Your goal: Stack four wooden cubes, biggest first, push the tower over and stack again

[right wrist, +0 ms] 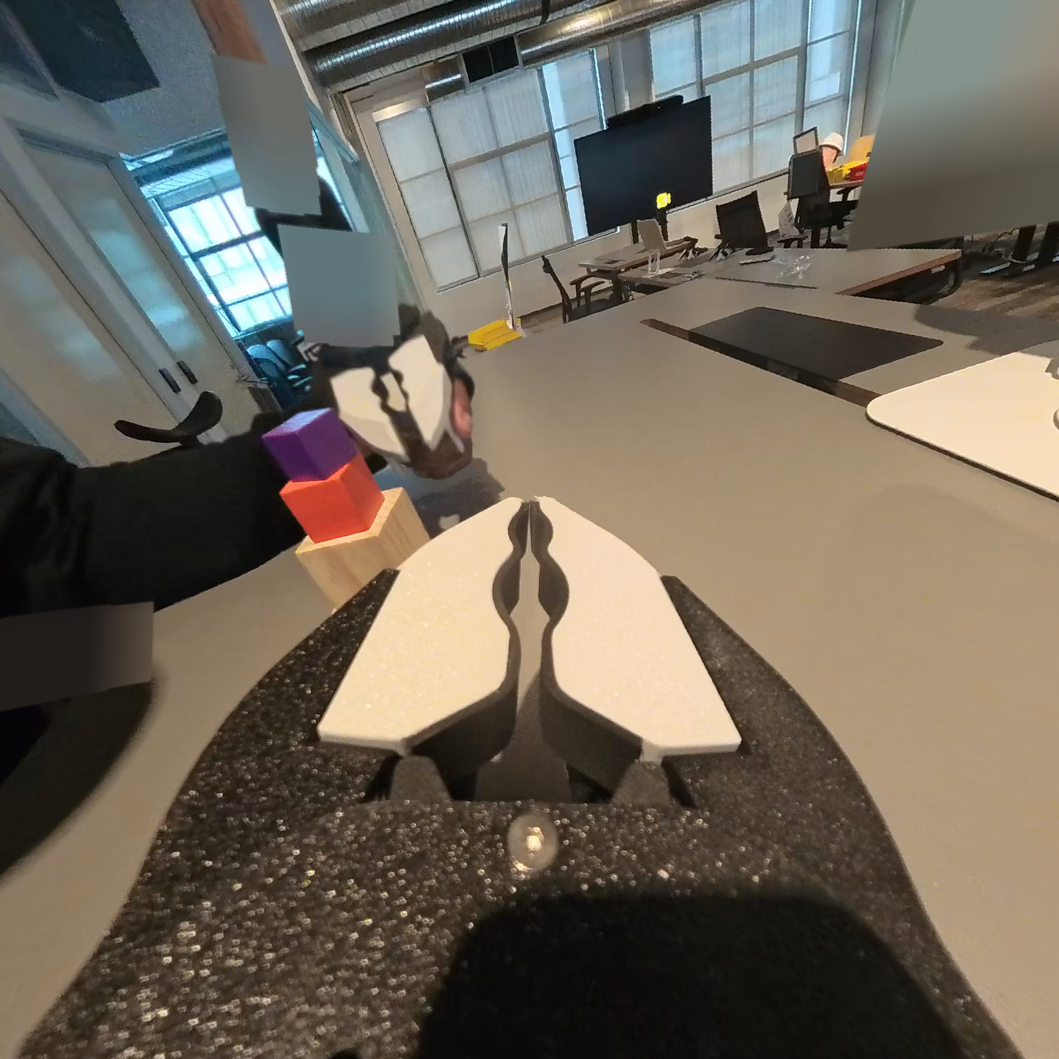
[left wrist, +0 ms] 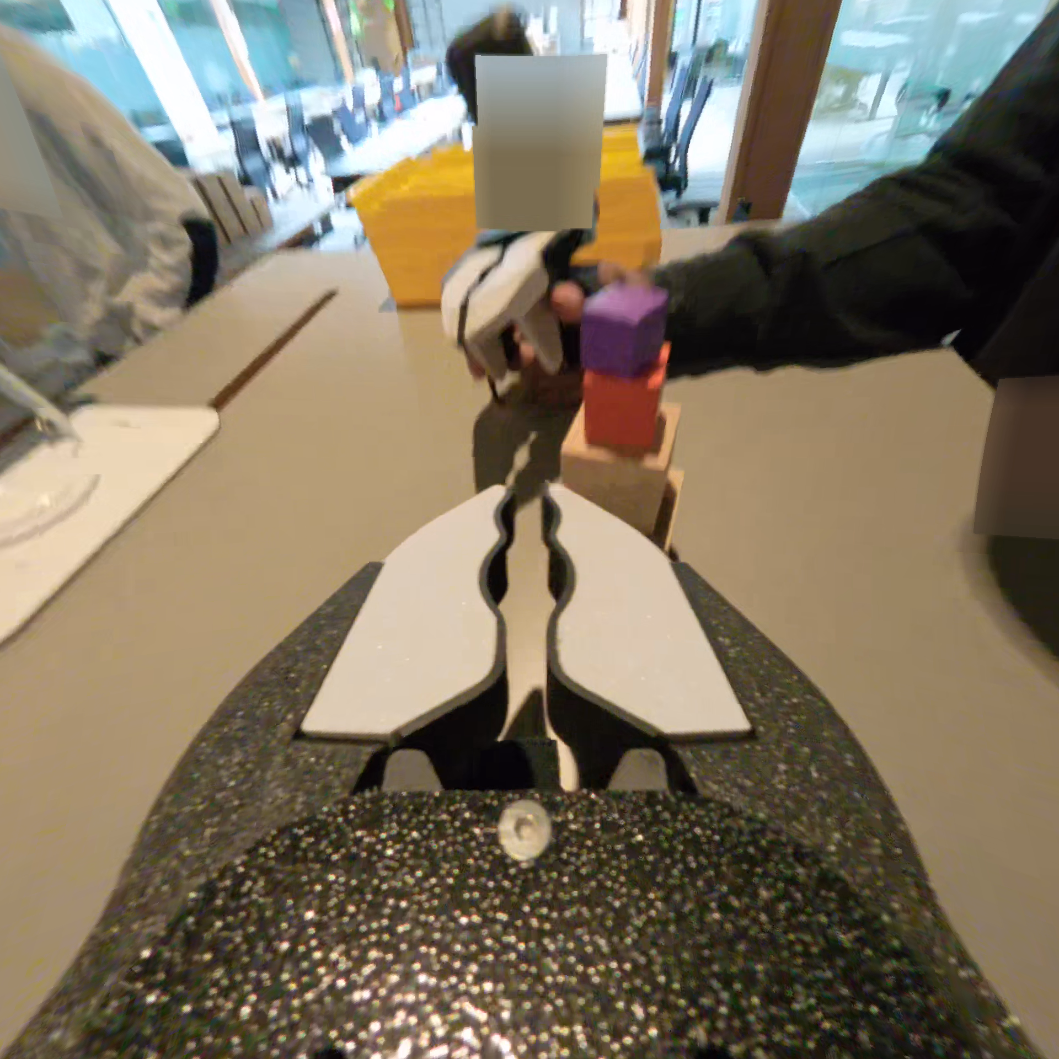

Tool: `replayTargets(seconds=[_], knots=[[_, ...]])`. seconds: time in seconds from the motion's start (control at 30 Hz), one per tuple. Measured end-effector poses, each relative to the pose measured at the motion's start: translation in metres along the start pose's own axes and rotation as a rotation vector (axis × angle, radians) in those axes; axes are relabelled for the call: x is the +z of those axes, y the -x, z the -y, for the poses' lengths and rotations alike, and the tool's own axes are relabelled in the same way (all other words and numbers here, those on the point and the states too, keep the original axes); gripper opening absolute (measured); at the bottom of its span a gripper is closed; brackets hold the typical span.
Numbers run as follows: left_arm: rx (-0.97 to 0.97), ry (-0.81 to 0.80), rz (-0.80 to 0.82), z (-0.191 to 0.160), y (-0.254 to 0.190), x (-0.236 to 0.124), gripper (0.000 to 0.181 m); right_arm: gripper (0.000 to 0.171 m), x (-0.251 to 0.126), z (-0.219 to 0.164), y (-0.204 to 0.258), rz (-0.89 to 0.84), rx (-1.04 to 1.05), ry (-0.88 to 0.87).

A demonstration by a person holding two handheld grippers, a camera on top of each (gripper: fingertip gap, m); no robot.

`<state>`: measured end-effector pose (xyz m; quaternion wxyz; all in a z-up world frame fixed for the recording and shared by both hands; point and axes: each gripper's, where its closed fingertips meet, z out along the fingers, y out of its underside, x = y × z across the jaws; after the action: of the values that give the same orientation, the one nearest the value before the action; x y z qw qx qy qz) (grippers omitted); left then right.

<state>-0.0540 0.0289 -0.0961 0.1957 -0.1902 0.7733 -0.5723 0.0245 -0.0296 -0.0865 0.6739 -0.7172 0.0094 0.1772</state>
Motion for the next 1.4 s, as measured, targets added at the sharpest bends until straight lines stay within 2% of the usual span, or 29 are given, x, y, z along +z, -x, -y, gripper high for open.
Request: replayTargets(seconds=[0.03,0.17,0.3,0.53,0.6,0.7,0.8,0.93,1.0,1.13,1.2,1.27,1.33,1.4], knots=[[-0.005,0.039,0.003,-0.011,0.0,-0.002,0.0,0.0,-0.001,0.001,-0.001,-0.009,-0.007,-0.006],[-0.012,0.042,-0.063,-0.014,-0.017,0.002,0.0,0.0,-0.009,0.004,-0.016,-0.104,-0.08,-0.004],[0.018,0.181,-0.087,-0.026,-0.025,0.016,0.0,0.0,-0.029,0.01,-0.038,-0.189,-0.078,-0.027],[0.165,0.177,-0.099,0.013,-0.044,0.064,0.0,0.0,-0.066,0.027,-0.063,-0.276,-0.033,-0.135],[0.222,0.206,-0.058,0.013,-0.042,0.071,0.003,0.0,-0.075,0.03,-0.067,-0.298,-0.039,-0.152],[0.208,0.225,0.0,0.005,-0.03,0.06,0.004,0.0,-0.088,0.033,-0.073,-0.338,-0.055,-0.163],[0.141,0.143,0.115,0.001,-0.003,0.037,0.003,0.0,-0.095,0.036,-0.076,-0.352,-0.049,-0.186],[0.089,-0.006,0.379,-0.005,0.048,0.008,0.004,0.0,-0.094,0.035,-0.074,-0.351,-0.071,-0.166],[0.065,-0.054,0.473,-0.008,0.065,-0.002,0.007,0.0,-0.092,0.033,-0.071,-0.358,-0.11,-0.115],[0.04,-0.151,0.48,0.001,0.067,-0.012,0.015,0.0,-0.091,0.035,-0.048,-0.41,-0.353,0.102],[0.022,-0.16,0.45,0.002,0.066,-0.012,0.022,0.002,-0.079,0.027,-0.014,-0.297,-0.428,0.243],[0.011,-0.166,0.429,0.002,0.065,-0.012,0.026,0.012,-0.061,0.005,0.028,-0.107,-0.388,0.367],[0.0,-0.169,0.413,0.002,0.065,-0.012,0.027,0.02,-0.044,-0.026,0.053,0.012,-0.361,0.474],[-0.006,-0.167,0.406,0.001,0.065,-0.012,0.027,0.046,-0.03,-0.055,0.053,0.012,-0.34,0.578]])
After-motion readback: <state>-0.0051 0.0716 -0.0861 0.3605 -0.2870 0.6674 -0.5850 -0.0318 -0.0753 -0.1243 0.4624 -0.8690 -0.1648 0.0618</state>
